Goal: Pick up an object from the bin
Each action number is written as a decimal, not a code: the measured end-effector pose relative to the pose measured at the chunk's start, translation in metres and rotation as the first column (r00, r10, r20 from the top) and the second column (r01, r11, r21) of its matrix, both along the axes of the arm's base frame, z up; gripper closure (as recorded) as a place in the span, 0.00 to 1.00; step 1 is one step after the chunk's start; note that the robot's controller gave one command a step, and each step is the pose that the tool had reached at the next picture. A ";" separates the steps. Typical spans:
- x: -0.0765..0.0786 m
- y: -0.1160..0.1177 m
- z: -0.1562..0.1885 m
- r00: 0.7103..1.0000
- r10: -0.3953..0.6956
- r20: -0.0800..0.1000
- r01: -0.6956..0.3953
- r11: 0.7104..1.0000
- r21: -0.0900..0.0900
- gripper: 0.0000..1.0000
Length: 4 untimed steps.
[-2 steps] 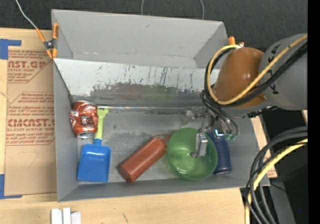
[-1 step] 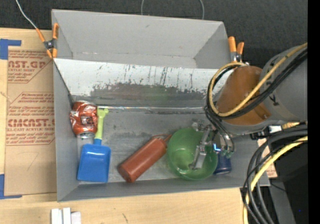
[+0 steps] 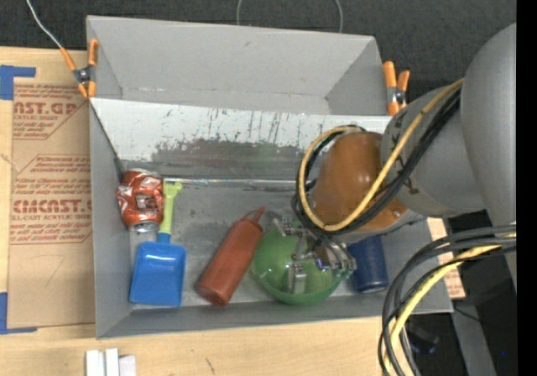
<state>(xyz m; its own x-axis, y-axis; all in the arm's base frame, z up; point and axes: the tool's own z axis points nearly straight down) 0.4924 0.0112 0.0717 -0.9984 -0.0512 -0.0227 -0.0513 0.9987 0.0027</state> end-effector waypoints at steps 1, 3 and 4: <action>0.007 -0.049 0.002 0.998 -0.065 0.011 0.065 0.998 -0.003 1.00; -0.003 -0.047 0.086 0.999 -0.043 0.007 0.043 0.999 -0.003 1.00; 0.001 -0.044 0.105 0.999 -0.042 0.013 0.042 0.999 -0.003 1.00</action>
Offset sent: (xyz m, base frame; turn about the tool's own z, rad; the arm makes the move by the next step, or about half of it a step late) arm 0.0000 0.0000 0.0000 0.0000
